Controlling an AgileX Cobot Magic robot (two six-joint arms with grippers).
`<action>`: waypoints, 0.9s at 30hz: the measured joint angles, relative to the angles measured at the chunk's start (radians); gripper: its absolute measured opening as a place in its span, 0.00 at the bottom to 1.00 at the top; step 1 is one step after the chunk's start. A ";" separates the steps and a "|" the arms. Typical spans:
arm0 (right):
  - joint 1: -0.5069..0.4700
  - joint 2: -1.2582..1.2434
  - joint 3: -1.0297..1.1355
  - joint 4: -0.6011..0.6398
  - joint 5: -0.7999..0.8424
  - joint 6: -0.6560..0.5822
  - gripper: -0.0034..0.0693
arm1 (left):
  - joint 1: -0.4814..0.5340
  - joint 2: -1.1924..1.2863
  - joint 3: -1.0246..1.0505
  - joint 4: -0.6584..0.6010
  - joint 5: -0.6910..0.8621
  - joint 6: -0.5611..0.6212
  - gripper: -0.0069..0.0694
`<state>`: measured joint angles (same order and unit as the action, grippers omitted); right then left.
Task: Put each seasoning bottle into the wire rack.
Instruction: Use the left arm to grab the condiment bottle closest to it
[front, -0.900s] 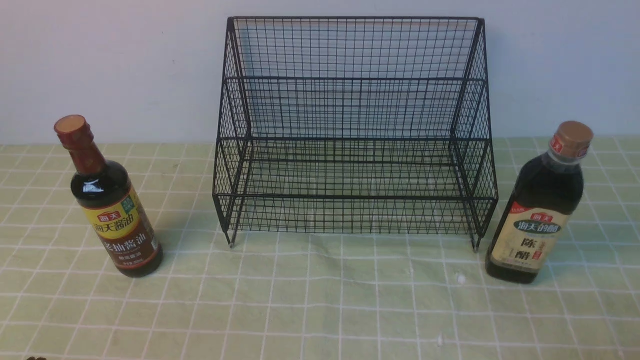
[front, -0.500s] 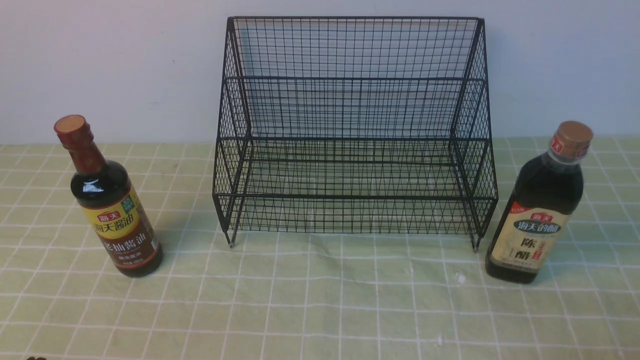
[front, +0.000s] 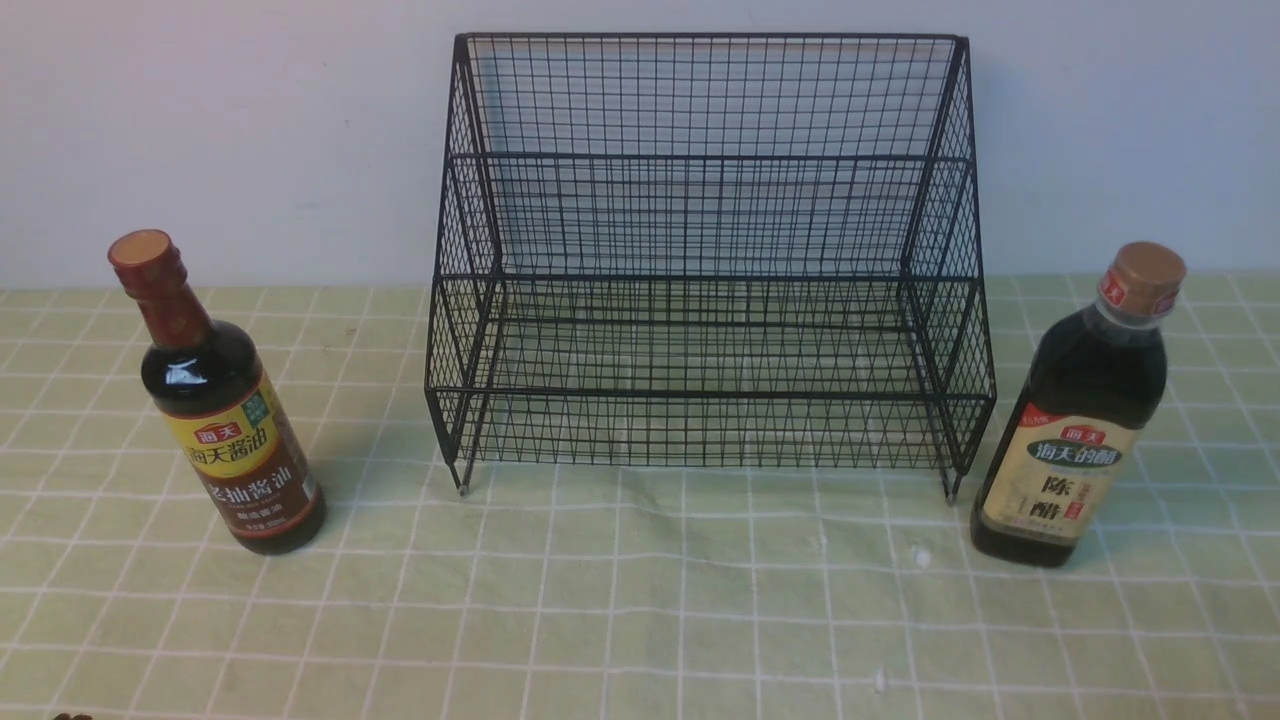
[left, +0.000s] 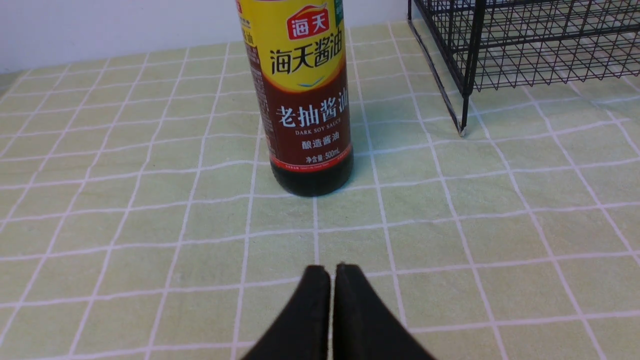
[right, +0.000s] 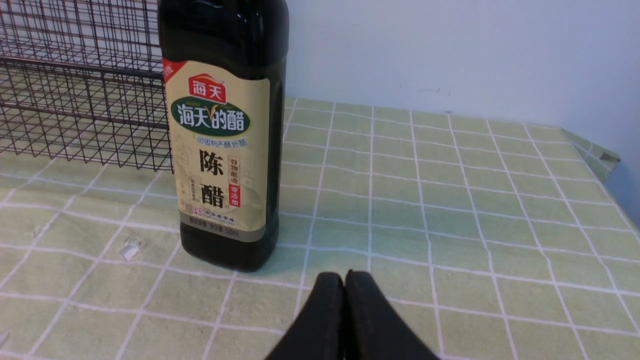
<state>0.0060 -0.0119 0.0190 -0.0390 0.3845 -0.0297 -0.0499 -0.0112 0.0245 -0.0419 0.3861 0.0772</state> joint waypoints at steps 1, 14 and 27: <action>0.000 0.000 0.000 0.000 0.000 0.000 0.03 | 0.000 0.000 0.000 0.000 0.000 0.000 0.08; 0.000 0.000 0.000 0.000 0.000 0.000 0.03 | 0.000 0.000 0.005 -0.264 -0.521 -0.171 0.08; 0.000 0.000 0.000 0.000 0.000 0.000 0.03 | 0.000 0.221 -0.115 0.022 -0.846 -0.295 0.14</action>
<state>0.0060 -0.0119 0.0190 -0.0390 0.3845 -0.0297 -0.0499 0.2100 -0.0902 -0.0200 -0.4601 -0.2179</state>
